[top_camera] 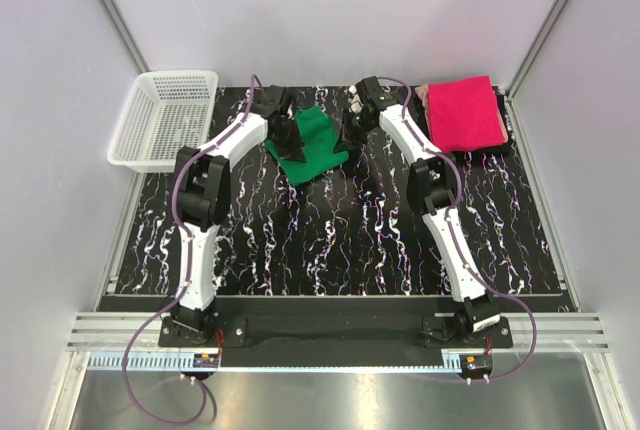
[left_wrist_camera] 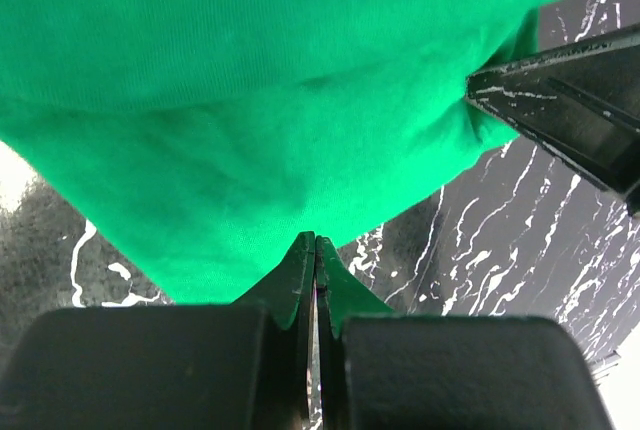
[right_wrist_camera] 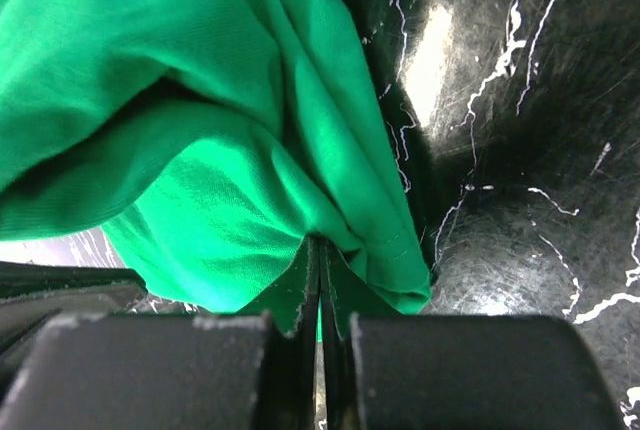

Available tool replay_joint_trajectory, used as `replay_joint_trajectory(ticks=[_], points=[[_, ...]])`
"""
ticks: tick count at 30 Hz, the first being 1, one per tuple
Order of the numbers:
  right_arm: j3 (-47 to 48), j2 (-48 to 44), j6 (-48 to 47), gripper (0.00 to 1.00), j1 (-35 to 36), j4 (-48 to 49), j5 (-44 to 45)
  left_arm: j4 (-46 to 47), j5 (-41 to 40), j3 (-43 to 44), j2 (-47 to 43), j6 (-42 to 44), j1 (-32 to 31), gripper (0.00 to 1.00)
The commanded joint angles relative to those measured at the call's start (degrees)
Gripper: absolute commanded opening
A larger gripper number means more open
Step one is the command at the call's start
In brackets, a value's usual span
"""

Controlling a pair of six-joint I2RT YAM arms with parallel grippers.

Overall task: Fold and stack the t-shirts
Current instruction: Fold the tshirt

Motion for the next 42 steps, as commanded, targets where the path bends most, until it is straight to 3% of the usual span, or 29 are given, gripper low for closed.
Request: replay_joint_trajectory(ticks=[1,23,31,42], points=[[-3.6,-3.3,-2.5,0.00,0.7,-0.1,2.9,-0.8,-0.8,2.5,1.4,1.2,0.4,0.00],[-17.6,-11.7,-5.3,0.00,2.3,-2.2,3.9,-0.8,-2.8,-6.6,0.5,0.5,-2.7,0.00],[-32.4,-19.9,-5.4,0.00,3.9,-0.4,5.1,0.1,-2.9,-15.6,-5.3,0.0,-5.6,0.00],[-58.4,-39.1,-2.3,0.00,6.8,6.8,7.7,2.0,-3.3,-29.2,-17.4,-0.3,-10.1,0.00]])
